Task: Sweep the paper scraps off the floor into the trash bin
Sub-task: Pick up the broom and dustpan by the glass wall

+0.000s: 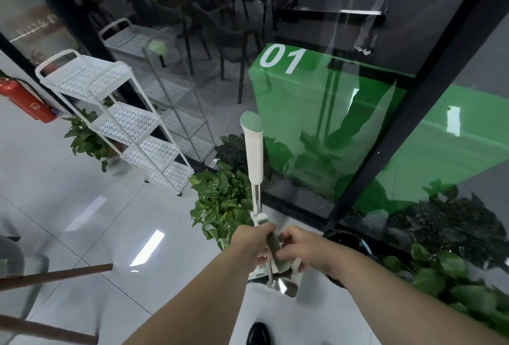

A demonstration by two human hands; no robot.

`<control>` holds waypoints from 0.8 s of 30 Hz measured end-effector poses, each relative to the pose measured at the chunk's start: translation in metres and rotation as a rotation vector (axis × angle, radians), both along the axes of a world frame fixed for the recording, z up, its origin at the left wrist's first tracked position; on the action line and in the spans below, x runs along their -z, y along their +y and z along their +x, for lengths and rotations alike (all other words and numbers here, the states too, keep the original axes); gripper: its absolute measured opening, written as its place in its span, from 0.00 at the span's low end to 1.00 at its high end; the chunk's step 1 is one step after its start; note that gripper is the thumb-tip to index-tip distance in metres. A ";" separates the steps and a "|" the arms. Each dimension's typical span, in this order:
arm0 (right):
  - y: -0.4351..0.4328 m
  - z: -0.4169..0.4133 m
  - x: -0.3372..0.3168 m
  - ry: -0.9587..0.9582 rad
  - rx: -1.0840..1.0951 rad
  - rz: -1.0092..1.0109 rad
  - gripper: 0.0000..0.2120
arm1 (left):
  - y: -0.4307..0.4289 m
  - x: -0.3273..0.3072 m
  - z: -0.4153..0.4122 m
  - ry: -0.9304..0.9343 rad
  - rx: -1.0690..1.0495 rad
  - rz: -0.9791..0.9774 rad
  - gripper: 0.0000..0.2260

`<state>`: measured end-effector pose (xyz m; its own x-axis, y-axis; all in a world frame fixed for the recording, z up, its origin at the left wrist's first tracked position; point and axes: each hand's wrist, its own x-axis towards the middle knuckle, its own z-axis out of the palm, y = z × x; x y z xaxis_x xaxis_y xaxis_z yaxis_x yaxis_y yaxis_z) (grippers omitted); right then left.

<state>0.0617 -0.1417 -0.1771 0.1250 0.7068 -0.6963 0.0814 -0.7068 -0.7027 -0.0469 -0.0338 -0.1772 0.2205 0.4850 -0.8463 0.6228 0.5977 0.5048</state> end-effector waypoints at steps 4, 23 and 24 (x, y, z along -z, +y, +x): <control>0.015 0.023 -0.030 -0.252 0.224 0.090 0.08 | 0.005 -0.010 -0.008 -0.063 0.034 0.017 0.12; 0.056 -0.007 -0.139 -0.192 0.349 0.660 0.15 | 0.032 -0.070 -0.042 0.268 1.008 0.753 0.07; 0.056 -0.009 -0.139 -0.163 0.349 0.676 0.15 | 0.035 -0.068 -0.046 0.276 1.047 0.774 0.08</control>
<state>0.0524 -0.0859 -0.0376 0.4825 0.8721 -0.0817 0.0724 -0.1327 -0.9885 -0.0933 0.0010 -0.1096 0.6491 0.5666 -0.5076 0.7460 -0.6048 0.2787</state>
